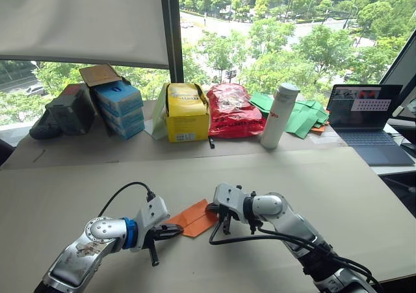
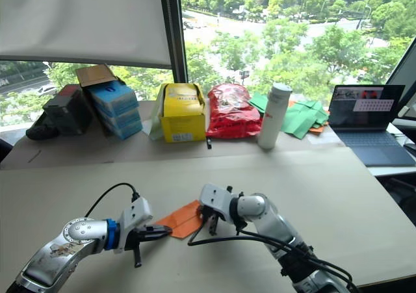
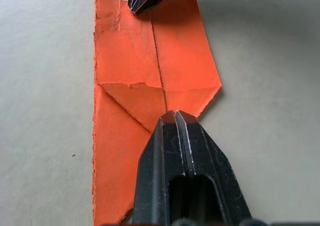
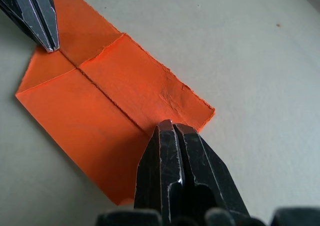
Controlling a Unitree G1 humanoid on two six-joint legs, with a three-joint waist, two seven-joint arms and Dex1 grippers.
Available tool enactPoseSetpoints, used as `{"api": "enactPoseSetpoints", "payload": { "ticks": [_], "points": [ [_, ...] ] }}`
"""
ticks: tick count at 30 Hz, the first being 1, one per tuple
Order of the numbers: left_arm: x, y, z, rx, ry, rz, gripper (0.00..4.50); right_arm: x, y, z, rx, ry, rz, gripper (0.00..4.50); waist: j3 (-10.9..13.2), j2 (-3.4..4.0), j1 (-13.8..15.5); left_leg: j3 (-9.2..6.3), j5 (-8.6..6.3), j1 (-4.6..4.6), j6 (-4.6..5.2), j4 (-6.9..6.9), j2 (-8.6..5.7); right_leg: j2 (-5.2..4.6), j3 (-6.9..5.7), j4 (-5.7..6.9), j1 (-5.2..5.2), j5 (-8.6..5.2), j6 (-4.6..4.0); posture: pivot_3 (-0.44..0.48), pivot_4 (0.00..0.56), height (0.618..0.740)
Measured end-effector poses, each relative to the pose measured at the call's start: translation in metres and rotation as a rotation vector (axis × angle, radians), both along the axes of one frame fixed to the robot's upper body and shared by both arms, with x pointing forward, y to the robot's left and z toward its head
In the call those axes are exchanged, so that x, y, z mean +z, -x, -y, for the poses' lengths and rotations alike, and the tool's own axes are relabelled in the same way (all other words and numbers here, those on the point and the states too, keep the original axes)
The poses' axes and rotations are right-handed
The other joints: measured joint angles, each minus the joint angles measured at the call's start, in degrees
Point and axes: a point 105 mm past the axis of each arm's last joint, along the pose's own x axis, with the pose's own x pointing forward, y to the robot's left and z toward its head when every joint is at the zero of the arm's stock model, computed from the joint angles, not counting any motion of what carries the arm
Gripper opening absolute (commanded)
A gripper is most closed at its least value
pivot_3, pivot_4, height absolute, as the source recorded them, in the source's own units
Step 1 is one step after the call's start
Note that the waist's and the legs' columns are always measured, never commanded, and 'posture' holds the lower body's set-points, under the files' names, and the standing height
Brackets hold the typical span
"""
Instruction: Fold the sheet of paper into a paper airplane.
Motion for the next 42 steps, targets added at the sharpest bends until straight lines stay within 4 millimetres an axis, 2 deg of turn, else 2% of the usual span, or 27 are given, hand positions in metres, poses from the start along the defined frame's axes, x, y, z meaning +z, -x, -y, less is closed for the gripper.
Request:
{"api": "enactPoseSetpoints", "payload": {
  "ticks": [7,16,19,24,29,32,33,37,38,42],
  "points": [
    [0.003,0.001,-0.015,0.045,-0.024,-0.009,0.00,0.000,0.000,0.000,0.000,0.000,-0.001,0.04,0.00,0.00,0.02,0.00,-0.01,0.01,-0.02,-0.01,0.00,-0.03,-0.01,0.00,-0.01,0.00,-0.01,0.000,0.150,0.740],
    [0.009,-0.001,-0.024,0.114,0.017,-0.037,0.00,0.002,0.000,-0.003,-0.009,-0.026,-0.021,0.04,0.01,0.00,-0.03,0.00,-0.02,-0.03,-0.06,-0.01,0.01,-0.05,-0.03,0.01,-0.07,0.00,-0.02,0.000,0.150,0.740],
    [0.016,-0.001,-0.024,0.141,0.060,-0.052,0.00,0.003,0.000,-0.005,-0.011,-0.050,-0.039,0.04,0.05,-0.01,0.07,-0.03,-0.01,-0.27,-0.08,0.02,0.00,-0.08,-0.07,0.01,-0.22,0.01,-0.02,0.000,0.150,0.740],
    [0.040,0.003,-0.019,0.126,0.162,-0.044,0.00,0.011,0.003,-0.008,-0.007,-0.107,-0.082,0.04,0.07,-0.02,0.23,-0.06,0.19,-0.57,-0.42,0.05,-0.03,-0.14,-0.16,-0.06,-0.38,0.01,-0.01,0.000,0.150,0.740],
    [0.039,0.008,-0.021,0.118,0.172,-0.067,0.00,0.031,0.000,-0.009,0.034,-0.153,-0.071,1.49,0.11,-0.02,0.24,-0.06,0.17,-0.59,-0.40,0.06,-0.04,-0.12,-0.21,-0.10,-0.37,0.01,-0.01,0.000,0.150,0.740],
    [0.040,0.009,-0.019,0.103,0.183,-0.075,0.00,0.044,-0.003,-0.006,0.070,-0.157,-0.076,2.70,0.17,-0.01,0.32,-0.07,0.15,-0.59,-0.35,0.07,-0.05,-0.11,-0.25,-0.09,-0.35,0.01,-0.01,0.000,0.150,0.740],
    [0.040,0.010,-0.019,0.098,0.183,-0.077,0.00,0.047,-0.005,-0.005,0.079,-0.150,-0.072,2.92,0.17,-0.01,0.32,-0.08,0.15,-0.60,-0.34,0.07,-0.05,-0.10,-0.27,-0.09,-0.35,0.01,-0.01,0.000,0.150,0.740],
    [0.041,0.012,-0.019,0.076,0.185,-0.081,0.00,0.061,-0.020,0.001,0.110,-0.102,-0.067,4.32,0.19,0.00,0.29,-0.07,0.16,-0.58,-0.35,0.07,-0.05,-0.03,-0.33,-0.10,-0.31,0.01,-0.01,0.000,0.150,0.740],
    [0.041,0.011,-0.019,0.073,0.187,-0.079,0.00,0.062,-0.023,0.001,0.118,-0.099,-0.075,4.45,0.19,-0.01,0.29,-0.07,0.16,-0.59,-0.35,0.07,-0.04,-0.02,-0.34,-0.11,-0.31,0.01,-0.01,0.000,0.150,0.740],
    [0.041,0.010,-0.017,0.062,0.192,-0.073,0.00,0.053,-0.037,0.003,0.130,-0.047,-0.118,4.45,0.20,-0.01,0.24,-0.05,0.18,-0.62,-0.39,0.08,-0.06,0.00,-0.35,-0.13,-0.30,0.01,-0.01,0.000,0.150,0.740]
  ]
}}
